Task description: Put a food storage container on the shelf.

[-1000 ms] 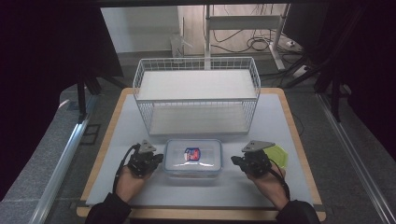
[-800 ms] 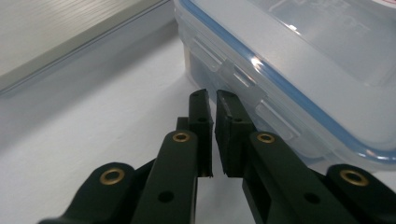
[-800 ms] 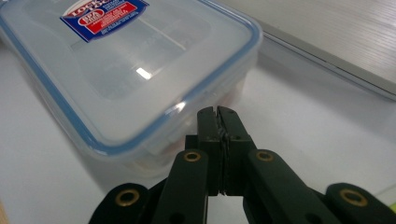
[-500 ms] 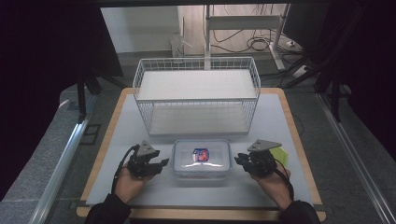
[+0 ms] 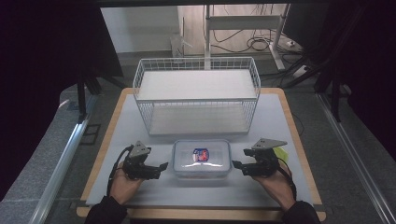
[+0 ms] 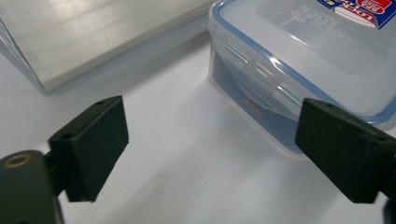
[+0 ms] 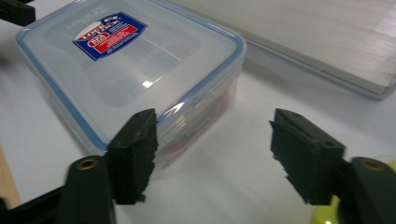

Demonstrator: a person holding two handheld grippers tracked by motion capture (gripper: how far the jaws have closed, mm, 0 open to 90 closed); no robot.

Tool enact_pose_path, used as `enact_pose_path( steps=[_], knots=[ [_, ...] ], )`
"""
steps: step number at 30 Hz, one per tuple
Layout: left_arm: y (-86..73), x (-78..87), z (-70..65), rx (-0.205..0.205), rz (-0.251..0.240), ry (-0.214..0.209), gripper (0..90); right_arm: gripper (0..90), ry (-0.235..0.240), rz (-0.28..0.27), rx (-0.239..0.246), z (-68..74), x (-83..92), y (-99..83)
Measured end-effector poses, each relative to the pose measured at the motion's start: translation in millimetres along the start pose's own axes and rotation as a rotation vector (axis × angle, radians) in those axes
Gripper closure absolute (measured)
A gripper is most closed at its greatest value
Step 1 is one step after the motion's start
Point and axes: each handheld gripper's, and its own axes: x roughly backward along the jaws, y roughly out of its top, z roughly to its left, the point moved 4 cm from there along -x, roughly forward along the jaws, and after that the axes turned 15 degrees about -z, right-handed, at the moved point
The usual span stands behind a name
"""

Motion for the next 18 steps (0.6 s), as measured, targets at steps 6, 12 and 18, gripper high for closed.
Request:
enact_pose_path(
  steps=[6,12,18],
  knots=[
    [8.0,-2.9,-2.9,0.019,-0.027,-0.048,7.2,18.5,0.028,0.001,-0.019,2.1,-5.2,2.0],
    [24.3,-12.0,-15.9,0.082,-0.02,-0.135,7.0,11.9,0.056,0.011,-0.038,5.6,-11.7,6.3],
    [25.8,-32.6,-25.6,0.087,0.034,-0.184,0.7,5.8,0.088,0.057,-0.065,8.0,-27.9,8.0]
  ],
)
